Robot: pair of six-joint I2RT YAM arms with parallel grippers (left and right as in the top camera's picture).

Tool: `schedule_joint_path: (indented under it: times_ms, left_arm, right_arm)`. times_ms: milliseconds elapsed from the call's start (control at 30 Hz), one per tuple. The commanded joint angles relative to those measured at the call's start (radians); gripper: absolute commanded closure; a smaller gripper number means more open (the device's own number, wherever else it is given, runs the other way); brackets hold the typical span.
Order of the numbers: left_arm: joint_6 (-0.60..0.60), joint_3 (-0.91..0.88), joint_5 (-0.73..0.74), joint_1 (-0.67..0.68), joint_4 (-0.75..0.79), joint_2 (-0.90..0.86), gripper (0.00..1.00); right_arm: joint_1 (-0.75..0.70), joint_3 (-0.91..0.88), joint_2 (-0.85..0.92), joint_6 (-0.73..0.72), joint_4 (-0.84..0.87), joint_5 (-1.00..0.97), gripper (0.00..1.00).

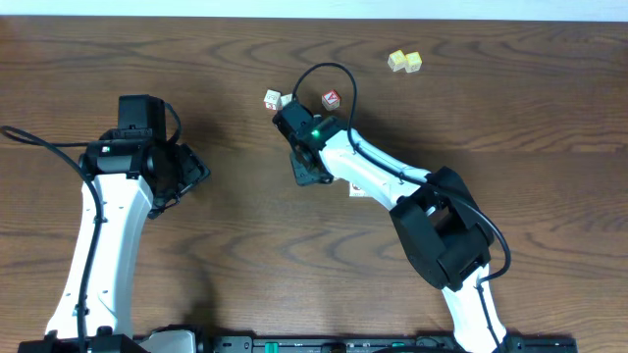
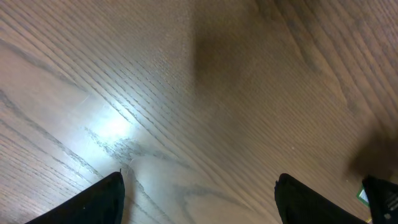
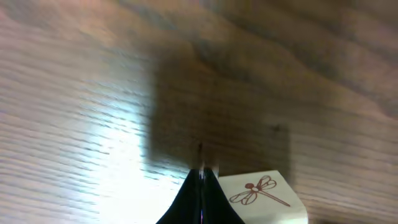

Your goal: Lift 5 blocks

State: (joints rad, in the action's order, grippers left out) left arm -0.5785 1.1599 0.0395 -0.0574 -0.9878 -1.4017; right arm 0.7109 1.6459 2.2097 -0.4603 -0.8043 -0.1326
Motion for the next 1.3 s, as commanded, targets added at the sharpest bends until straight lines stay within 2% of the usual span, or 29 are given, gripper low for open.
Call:
schedule_joint_path:
  times_ms: [0,200,633,1000,1267]
  left_arm:
    - [0.006,0.018,-0.005,-0.004,-0.003,0.01,0.22]
    - [0.006,0.018,-0.005,-0.004,-0.003,0.01,0.22]
    - [0.006,0.018,-0.005,-0.004,-0.003,0.01,0.22]
    - [0.006,0.018,-0.005,-0.004,-0.003,0.01,0.22]
    - [0.006,0.018,-0.005,-0.004,-0.003,0.01,0.22]
  right_arm:
    - [-0.009,0.102,0.005,-0.017,-0.036,-0.02,0.99]
    - [-0.047,0.202,0.005,0.017,-0.103,-0.021,0.99]
    - [-0.113,0.196,0.005,0.059,-0.13,0.055,0.99]
    - [-0.109,0.042,0.005,0.066,-0.001,0.053,0.99]
    - [-0.102,0.02,0.005,0.15,-0.005,0.063,0.99]
